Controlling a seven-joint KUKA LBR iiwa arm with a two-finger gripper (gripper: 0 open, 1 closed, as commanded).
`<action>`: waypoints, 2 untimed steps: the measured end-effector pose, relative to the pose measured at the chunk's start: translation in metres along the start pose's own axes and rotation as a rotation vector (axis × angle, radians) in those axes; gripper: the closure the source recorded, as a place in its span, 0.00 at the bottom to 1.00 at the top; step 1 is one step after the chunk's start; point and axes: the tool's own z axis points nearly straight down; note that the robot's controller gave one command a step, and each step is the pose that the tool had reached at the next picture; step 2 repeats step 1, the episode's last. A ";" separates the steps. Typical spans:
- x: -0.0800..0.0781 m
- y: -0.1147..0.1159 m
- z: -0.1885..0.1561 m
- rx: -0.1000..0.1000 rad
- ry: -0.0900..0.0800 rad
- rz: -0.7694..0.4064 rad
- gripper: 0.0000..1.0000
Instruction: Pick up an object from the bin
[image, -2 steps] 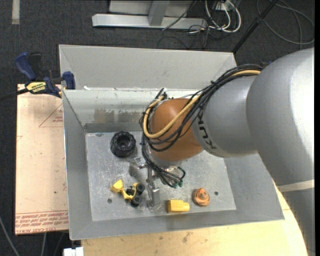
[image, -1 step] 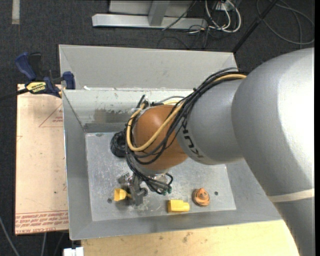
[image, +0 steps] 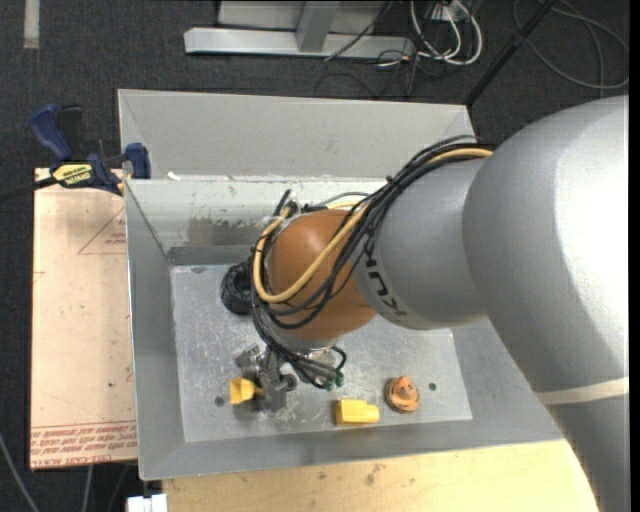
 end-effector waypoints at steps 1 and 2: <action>-0.020 -0.018 -0.157 0.001 -0.004 -0.080 1.00; -0.020 -0.018 -0.157 0.001 -0.004 -0.080 1.00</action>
Offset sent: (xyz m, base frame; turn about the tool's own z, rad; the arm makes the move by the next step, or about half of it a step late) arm 0.0000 0.0000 0.0000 0.0000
